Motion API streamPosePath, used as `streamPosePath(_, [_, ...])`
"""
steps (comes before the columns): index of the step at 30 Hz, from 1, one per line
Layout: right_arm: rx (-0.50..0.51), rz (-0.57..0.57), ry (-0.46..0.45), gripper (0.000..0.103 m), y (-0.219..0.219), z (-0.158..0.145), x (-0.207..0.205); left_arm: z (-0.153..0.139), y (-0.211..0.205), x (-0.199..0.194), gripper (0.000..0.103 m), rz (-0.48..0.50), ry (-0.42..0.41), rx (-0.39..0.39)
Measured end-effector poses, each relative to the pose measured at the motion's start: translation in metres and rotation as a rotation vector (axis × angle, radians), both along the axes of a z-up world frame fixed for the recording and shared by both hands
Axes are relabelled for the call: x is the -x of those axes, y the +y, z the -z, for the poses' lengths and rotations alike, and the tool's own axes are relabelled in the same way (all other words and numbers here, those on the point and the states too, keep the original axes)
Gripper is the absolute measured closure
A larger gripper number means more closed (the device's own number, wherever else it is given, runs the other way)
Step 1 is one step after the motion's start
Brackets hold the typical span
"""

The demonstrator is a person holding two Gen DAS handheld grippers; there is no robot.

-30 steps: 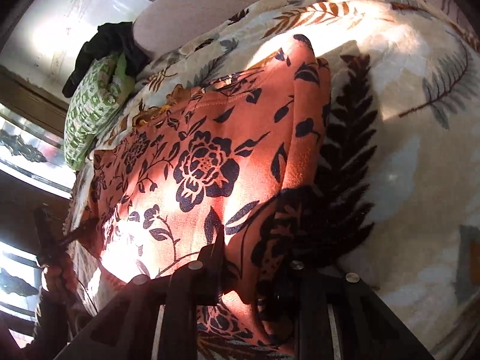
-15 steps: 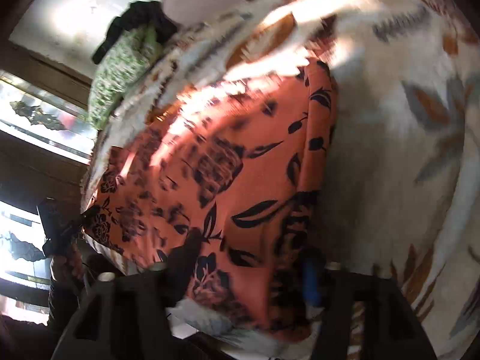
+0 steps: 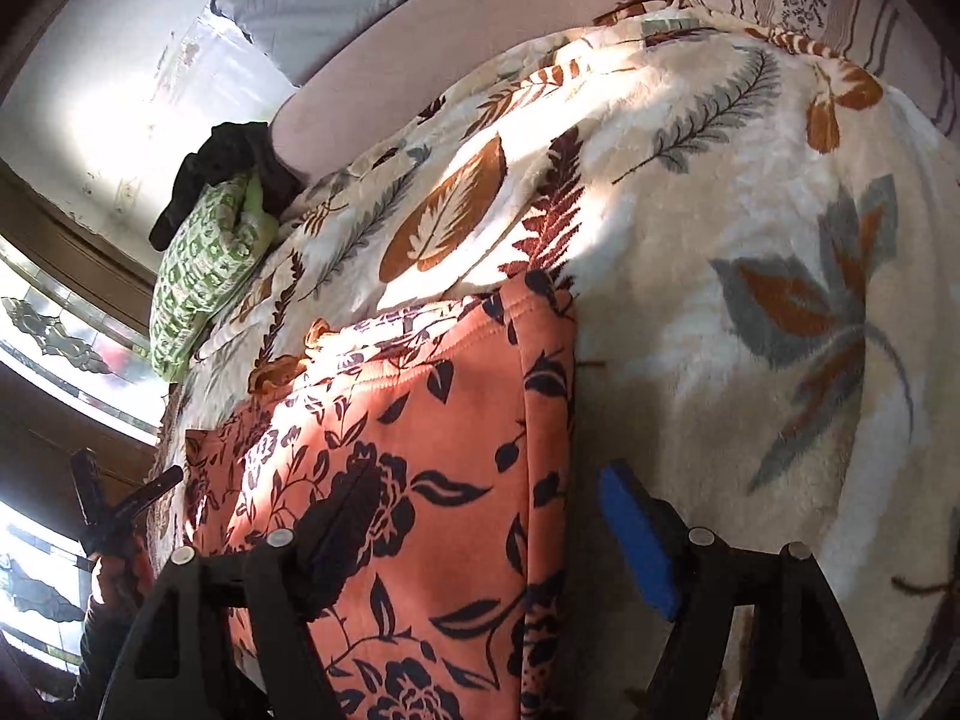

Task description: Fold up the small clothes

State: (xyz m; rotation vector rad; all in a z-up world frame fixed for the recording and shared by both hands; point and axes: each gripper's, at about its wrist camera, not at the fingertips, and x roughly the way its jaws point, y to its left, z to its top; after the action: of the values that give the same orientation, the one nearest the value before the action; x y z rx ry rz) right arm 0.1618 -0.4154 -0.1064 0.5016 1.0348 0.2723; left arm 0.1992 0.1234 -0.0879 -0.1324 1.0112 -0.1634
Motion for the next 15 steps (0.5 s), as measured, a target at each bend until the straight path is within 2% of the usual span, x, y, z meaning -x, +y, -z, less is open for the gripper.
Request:
streamPosePath(3, [0.032,0.002,-0.021,0.024,0.001,-0.004,-0.013,0.007,-0.004,-0.013,0.065,-0.011,0.016,-0.017])
streamPosePath(4, [0.045,0.003,-0.025,0.024,0.002,-0.003,-0.019,0.010,-0.004,-0.016,0.070,-0.019,0.021,-0.022])
streamPosePath(5, [0.055,0.001,-0.025,0.024,0.003,-0.003,-0.025,0.012,-0.003,-0.017,0.085,-0.024,0.030,-0.028])
streamPosePath(6, [0.076,-0.005,-0.023,0.025,0.009,0.000,-0.034,0.015,-0.004,-0.018,0.093,-0.027,0.037,-0.040])
streamPosePath(8, [0.152,-0.025,-0.006,0.028,0.016,0.007,-0.049,0.016,-0.004,-0.018,0.103,-0.033,0.029,-0.051])
streamPosePath(9, [0.180,-0.035,-0.004,0.061,0.020,0.009,-0.054,0.014,-0.004,-0.016,0.103,-0.032,0.024,-0.057])
streamPosePath(10, [0.223,-0.044,0.011,0.082,0.026,0.010,-0.058,0.010,-0.004,-0.012,0.103,-0.037,0.001,-0.067])
streamPosePath(11, [0.277,-0.040,0.007,0.094,0.031,0.007,-0.059,0.002,-0.004,-0.006,0.103,-0.045,-0.037,-0.081])
streamPosePath(15, [0.442,-0.087,-0.122,0.095,0.058,-0.029,-0.042,-0.034,0.010,0.028,0.103,-0.124,-0.184,-0.072])
